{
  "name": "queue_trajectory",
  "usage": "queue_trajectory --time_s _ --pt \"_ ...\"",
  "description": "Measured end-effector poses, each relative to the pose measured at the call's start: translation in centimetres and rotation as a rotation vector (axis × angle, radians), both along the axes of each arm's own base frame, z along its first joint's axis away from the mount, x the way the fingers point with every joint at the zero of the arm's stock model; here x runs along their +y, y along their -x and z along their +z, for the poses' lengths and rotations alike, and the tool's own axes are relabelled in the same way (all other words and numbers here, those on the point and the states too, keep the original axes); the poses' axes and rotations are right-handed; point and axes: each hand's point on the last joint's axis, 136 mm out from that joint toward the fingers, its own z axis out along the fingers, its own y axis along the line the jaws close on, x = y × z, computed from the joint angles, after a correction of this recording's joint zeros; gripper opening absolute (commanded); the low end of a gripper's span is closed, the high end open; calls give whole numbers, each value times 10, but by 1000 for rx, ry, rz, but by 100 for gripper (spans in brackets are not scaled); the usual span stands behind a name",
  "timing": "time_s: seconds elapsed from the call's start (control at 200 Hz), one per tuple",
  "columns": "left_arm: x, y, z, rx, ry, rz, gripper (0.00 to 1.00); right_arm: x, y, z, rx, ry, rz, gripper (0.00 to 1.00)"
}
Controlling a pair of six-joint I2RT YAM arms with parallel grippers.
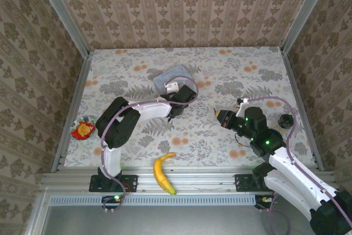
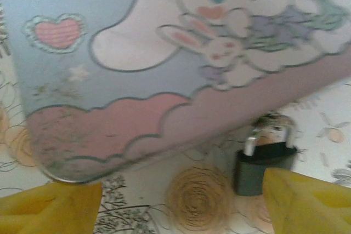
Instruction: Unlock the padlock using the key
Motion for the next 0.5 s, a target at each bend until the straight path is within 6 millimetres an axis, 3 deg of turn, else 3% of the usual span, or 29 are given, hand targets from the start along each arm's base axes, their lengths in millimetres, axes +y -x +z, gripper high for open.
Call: queue_trajectory --time_s 0.1,0.18,0.385,0.5 --pt "11 5 -7 21 -19 11 78 0 0 0 0 0 0 0" --pt "9 12 -5 28 -11 -3 79 0 0 0 0 1 -1 0" --pt "-28 32 12 26 75 -89 78 -1 0 -1 4 4 -4 0" --pt "-41 25 18 26 110 -96 78 -2 1 -5 15 17 -3 0"
